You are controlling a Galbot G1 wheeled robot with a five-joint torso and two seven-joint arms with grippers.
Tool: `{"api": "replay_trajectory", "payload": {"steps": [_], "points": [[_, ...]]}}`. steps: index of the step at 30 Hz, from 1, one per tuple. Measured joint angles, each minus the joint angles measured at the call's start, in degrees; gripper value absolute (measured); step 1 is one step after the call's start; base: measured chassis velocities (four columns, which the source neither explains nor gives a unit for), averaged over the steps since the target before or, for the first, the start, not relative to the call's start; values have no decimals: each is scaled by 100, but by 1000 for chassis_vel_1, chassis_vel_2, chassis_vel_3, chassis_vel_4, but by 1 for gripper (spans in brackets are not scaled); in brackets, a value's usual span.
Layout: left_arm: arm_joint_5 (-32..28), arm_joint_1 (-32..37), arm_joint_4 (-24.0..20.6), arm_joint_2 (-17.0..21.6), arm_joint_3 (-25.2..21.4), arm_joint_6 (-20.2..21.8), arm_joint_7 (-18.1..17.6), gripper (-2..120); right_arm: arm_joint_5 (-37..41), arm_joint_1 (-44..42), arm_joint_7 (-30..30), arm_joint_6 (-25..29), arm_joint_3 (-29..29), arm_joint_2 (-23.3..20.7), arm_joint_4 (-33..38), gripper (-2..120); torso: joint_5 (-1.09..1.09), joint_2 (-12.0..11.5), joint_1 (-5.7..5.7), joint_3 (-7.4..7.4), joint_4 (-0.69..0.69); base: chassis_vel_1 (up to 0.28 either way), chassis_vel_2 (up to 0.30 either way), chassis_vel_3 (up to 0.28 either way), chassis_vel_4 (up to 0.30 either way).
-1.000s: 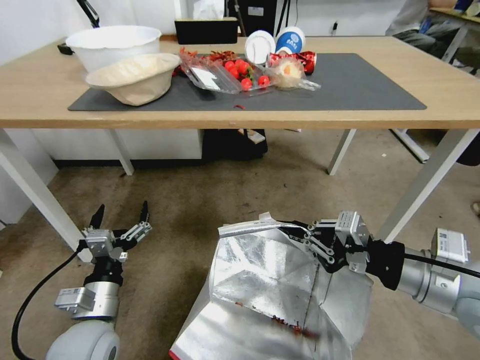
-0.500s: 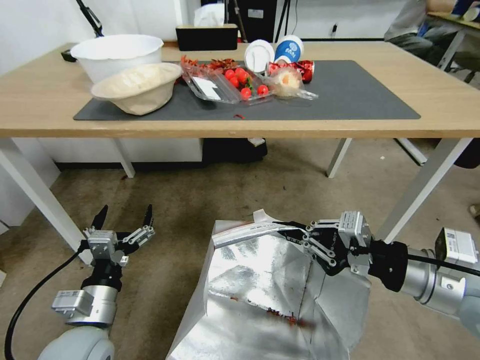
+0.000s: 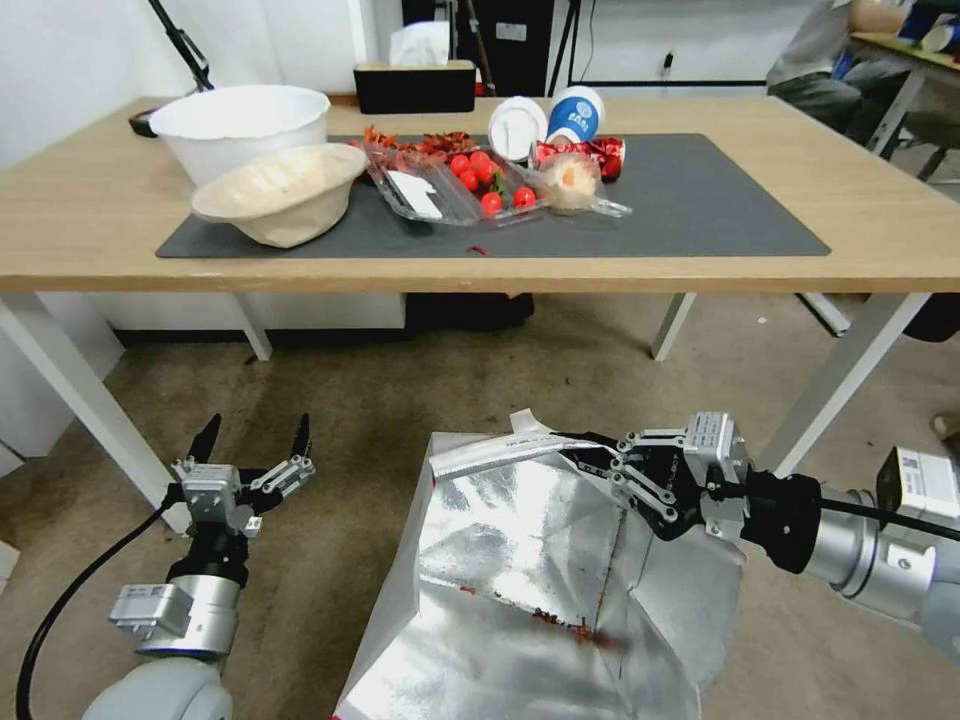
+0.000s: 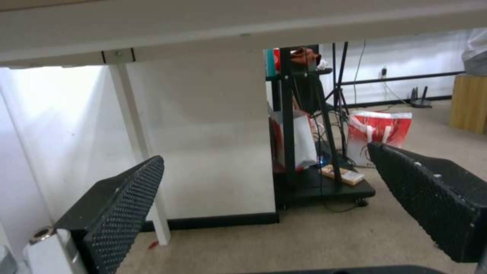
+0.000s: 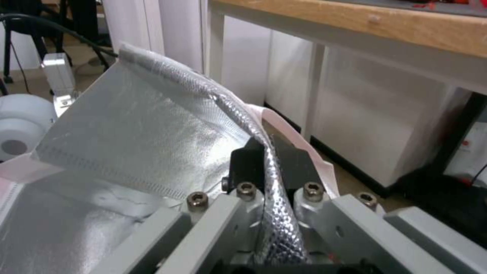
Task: Pick up the food delivery bag from the floor and place it on the table.
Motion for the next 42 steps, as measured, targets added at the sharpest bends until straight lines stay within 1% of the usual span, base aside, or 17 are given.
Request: {"api": "replay_trajectory", "payload": {"steps": [6, 11, 18, 27, 30, 37, 38, 42], "points": [[2, 16, 0, -5, 6, -13, -21, 100, 23, 2, -19, 16, 2, 25, -6, 0, 0, 143, 37, 107, 0, 0, 0, 0, 0], [2, 22, 0, -7, 14, -15, -23, 100, 47, -5, -19, 16, 37, 8, -14, 0, 0, 211, 60, 151, 1, 0, 0, 0, 0], [-5, 26, -36, -9, 27, -3, -66, 100, 85, -28, -23, 17, 65, -30, -36, 0, 0, 417, 125, 293, 0, 0, 0, 0, 0], [-12, 46, -63, -15, 15, -7, -51, 100, 90, -19, -47, 99, 65, -41, -57, 0, 0, 601, 185, 415, 0, 0, 0, 0, 0], [-10, 46, -71, -13, 23, -6, -48, 100, 100, -23, -69, 126, 71, -29, -78, 0, 0, 702, 219, 482, 0, 0, 0, 0, 0], [-7, 53, -73, -12, 15, -11, -46, 100, 102, -24, -126, 145, 68, -19, -107, 0, 0, 824, 257, 566, 0, 0, 0, 0, 0], [-3, 52, -73, -12, 15, -12, -43, 100, 119, -14, -142, 158, 61, -26, -125, 0, 0, 886, 279, 608, 0, 0, 0, 0, 0], [-3, 47, -77, -11, 15, -11, -38, 100, 129, -10, -168, 168, 62, -49, -145, 0, 0, 974, 315, 659, 1, 0, 0, 0, 0]]}}
